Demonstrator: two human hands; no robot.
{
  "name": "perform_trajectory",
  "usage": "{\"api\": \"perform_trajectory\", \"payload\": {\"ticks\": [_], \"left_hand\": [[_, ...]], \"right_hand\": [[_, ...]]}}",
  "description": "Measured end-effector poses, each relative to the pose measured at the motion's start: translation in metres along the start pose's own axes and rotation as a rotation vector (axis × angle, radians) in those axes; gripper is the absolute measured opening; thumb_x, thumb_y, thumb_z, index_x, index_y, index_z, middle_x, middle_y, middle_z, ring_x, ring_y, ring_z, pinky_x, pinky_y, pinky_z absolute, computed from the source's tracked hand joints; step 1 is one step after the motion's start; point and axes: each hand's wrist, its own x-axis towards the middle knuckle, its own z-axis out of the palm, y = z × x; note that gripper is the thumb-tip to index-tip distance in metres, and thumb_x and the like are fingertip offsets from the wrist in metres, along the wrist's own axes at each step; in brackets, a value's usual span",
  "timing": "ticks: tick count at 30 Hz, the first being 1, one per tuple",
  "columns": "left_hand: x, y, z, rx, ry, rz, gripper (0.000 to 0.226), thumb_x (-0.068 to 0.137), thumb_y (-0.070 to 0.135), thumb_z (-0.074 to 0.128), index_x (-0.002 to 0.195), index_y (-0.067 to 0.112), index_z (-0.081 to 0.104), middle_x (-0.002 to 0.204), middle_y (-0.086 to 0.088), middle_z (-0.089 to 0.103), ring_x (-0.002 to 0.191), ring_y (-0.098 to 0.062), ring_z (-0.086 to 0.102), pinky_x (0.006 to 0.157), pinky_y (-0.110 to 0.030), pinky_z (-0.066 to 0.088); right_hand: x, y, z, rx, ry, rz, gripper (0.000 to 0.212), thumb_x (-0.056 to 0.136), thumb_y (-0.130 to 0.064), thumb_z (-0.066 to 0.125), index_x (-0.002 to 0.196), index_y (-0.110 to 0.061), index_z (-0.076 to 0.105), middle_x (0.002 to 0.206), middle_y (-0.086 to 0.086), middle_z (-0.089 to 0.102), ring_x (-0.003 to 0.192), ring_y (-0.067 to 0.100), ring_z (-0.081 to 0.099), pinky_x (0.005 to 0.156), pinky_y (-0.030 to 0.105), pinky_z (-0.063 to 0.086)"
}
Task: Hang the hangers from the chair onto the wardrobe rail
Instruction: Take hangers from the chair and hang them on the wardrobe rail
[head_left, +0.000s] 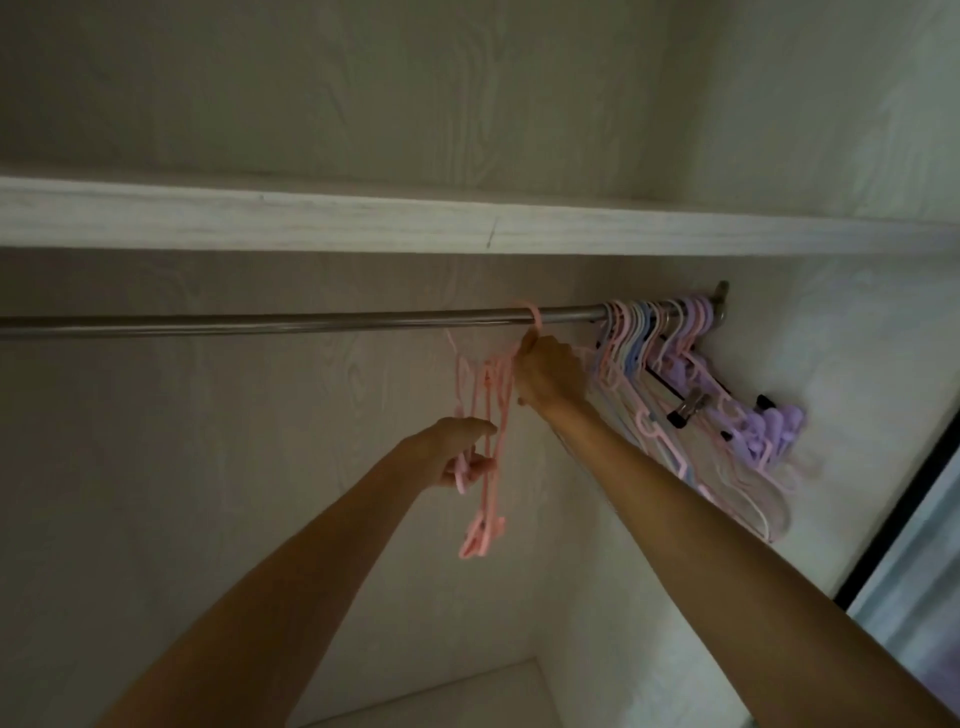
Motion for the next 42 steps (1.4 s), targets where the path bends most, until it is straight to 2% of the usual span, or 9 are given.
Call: {"api": "perform_trajectory", "payload": {"ticks": [3,6,9,13,27,34,38,40,42], "left_hand": [[-0.003,-0.001,-0.007,0.026,-0.002,0.009,0.022,0.091,0.022,0.057,0.095,0.003,0.046,0.076,-0.009,0.058,0.060,-0.016,0.057,0.047,-0.025,0.041],[-0.009,-0.004,-0.012,0.037,0.010,0.026,0.035,0.091,0.022,0.058,0.118,0.003,0.048,0.098,-0.011,0.060,0.070,-0.015,0.064,0.049,-0.023,0.045],[-0.016,-0.007,-0.017,0.100,0.023,0.032,0.039,0.092,0.024,0.057,0.124,0.003,0.048,0.098,-0.007,0.059,0.069,-0.012,0.063,0.051,-0.020,0.046],[-0.018,-0.010,-0.018,0.119,0.035,0.016,0.030,0.092,0.025,0.057,0.113,0.004,0.050,0.089,-0.005,0.060,0.069,-0.012,0.062,0.054,-0.022,0.043],[-0.013,-0.021,-0.022,0.195,0.043,-0.036,0.021,0.091,0.027,0.057,0.089,0.007,0.049,0.086,-0.005,0.062,0.068,-0.013,0.064,0.042,-0.019,0.039],[-0.025,-0.024,-0.025,0.200,0.008,-0.058,0.019,0.091,0.025,0.057,0.096,0.008,0.049,0.083,-0.005,0.063,0.071,-0.014,0.063,0.047,-0.021,0.039],[-0.048,-0.030,-0.024,0.203,0.000,-0.086,0.012,0.090,0.016,0.053,0.085,0.008,0.047,0.066,-0.003,0.047,0.056,-0.014,0.048,0.042,-0.023,0.041],[-0.067,-0.037,-0.016,0.114,-0.037,-0.099,0.008,0.090,0.011,0.051,0.088,0.006,0.044,0.064,-0.004,0.039,0.054,-0.014,0.041,0.039,-0.022,0.046],[-0.087,-0.048,-0.004,0.037,-0.053,-0.096,0.013,0.091,0.007,0.049,0.102,0.005,0.042,0.070,-0.004,0.034,0.055,-0.013,0.039,0.052,-0.030,0.057]], "right_hand": [[0.002,0.009,0.003,0.003,0.092,-0.016,0.042,0.100,-0.029,0.028,0.107,-0.002,0.059,0.107,0.019,0.067,0.100,0.036,0.062,0.086,0.040,0.049],[-0.003,0.012,-0.006,0.006,0.295,-0.184,0.033,0.091,-0.027,0.054,0.115,-0.005,0.051,0.110,0.017,0.064,0.100,0.034,0.061,0.078,0.039,0.049],[-0.001,0.017,-0.016,-0.224,0.464,-0.518,0.062,0.075,-0.029,0.072,0.127,-0.006,0.047,0.118,0.016,0.058,0.108,0.034,0.055,0.087,0.041,0.046],[0.014,0.015,-0.011,-0.541,0.222,-0.646,0.071,0.084,-0.035,0.063,0.142,-0.007,0.033,0.144,0.013,0.040,0.134,0.030,0.037,0.114,0.045,0.019],[0.040,0.072,-0.062,-0.722,0.078,-0.524,0.083,0.084,-0.043,0.060,0.146,-0.006,0.019,0.151,0.012,0.027,0.142,0.026,0.022,0.117,0.040,0.005],[0.037,0.069,-0.059,-0.701,0.107,-0.519,0.087,0.082,-0.043,0.064,0.146,-0.003,0.021,0.152,0.017,0.028,0.142,0.030,0.024,0.118,0.041,0.009],[-0.003,0.058,-0.044,-0.378,0.315,-0.627,0.043,0.086,-0.034,0.060,0.121,-0.008,0.057,0.122,0.015,0.060,0.112,0.032,0.056,0.095,0.041,0.045],[-0.041,0.042,-0.034,-0.106,-0.032,-0.442,0.037,0.094,-0.043,0.042,0.097,-0.013,0.063,0.102,0.008,0.066,0.094,0.028,0.062,0.083,0.036,0.050],[-0.079,0.029,-0.027,0.178,-0.535,-0.053,0.052,0.095,-0.055,0.029,0.102,-0.013,0.059,0.105,0.010,0.066,0.096,0.026,0.063,0.090,0.035,0.048]]}}
